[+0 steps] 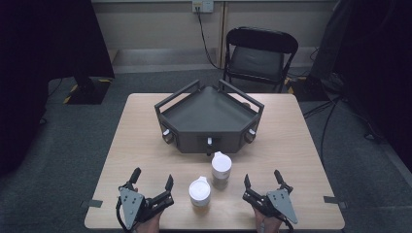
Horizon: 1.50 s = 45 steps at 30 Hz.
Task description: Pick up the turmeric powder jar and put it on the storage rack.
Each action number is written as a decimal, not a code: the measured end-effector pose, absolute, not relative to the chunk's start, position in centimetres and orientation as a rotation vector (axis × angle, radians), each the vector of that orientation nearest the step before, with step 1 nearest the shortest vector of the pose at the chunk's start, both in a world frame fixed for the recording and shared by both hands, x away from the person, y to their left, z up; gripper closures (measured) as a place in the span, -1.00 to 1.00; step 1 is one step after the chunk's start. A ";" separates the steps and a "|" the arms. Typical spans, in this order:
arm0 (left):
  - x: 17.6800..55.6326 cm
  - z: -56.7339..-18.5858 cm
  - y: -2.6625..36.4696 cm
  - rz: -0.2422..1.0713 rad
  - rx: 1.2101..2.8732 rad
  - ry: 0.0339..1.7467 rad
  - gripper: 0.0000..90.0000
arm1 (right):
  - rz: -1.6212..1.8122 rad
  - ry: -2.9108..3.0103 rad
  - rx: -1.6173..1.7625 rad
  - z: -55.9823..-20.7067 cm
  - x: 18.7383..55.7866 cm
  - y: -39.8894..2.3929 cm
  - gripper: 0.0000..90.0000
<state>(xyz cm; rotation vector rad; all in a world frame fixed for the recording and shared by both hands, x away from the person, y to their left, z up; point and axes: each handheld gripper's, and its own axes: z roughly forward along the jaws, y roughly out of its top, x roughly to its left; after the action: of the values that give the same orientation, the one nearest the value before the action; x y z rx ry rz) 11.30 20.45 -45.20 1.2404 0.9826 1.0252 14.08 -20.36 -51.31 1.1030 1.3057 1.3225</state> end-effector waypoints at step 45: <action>11.9 -47.7 16.8 0.763 1.412 0.768 -0.96 | 1.325 1.309 1.100 -51.3 14.1 -20.4 -0.98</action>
<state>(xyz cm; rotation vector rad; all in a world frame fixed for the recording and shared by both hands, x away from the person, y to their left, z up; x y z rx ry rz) 11.86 16.77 -47.72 1.4124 0.7678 0.7630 14.09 -20.42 -51.30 1.1004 1.3086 1.3248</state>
